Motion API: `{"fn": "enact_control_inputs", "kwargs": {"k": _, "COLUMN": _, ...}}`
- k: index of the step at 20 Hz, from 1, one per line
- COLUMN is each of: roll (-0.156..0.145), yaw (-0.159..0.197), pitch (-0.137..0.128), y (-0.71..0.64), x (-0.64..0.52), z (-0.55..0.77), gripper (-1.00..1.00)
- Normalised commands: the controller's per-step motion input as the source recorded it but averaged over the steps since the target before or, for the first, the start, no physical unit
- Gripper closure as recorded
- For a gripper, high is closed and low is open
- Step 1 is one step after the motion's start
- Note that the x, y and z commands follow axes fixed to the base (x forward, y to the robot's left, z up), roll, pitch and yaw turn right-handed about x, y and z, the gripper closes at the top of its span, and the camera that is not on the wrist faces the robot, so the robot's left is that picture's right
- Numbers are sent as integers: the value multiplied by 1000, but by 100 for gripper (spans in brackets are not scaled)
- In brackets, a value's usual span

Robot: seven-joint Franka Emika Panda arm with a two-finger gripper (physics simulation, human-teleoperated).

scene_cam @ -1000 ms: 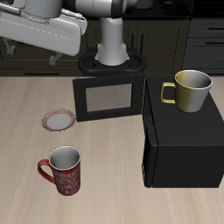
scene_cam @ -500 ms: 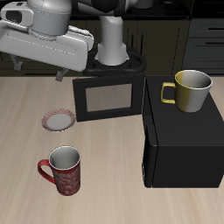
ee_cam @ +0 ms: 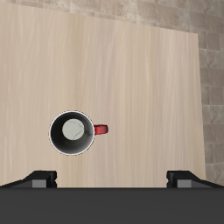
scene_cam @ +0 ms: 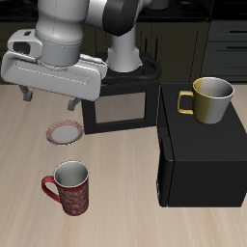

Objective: Open the microwave and place the red mug in it

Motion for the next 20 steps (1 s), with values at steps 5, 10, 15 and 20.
{"fn": "enact_control_inputs", "kwargs": {"k": 5, "roll": 6, "yaw": -29, "pitch": 13, "y": 26, "x": 35, "z": -241, "gripper": -100}}
{"fn": "enact_control_inputs", "kwargs": {"k": 10, "roll": 13, "yaw": -2, "pitch": 21, "y": 79, "x": 31, "z": -359, "gripper": -100}}
{"fn": "enact_control_inputs", "kwargs": {"k": 15, "roll": 22, "yaw": -3, "pitch": 10, "y": 82, "x": -5, "z": -260, "gripper": -100}}
{"fn": "enact_control_inputs", "kwargs": {"k": 20, "roll": -1, "yaw": -34, "pitch": -4, "y": -62, "x": 24, "z": -143, "gripper": -100}}
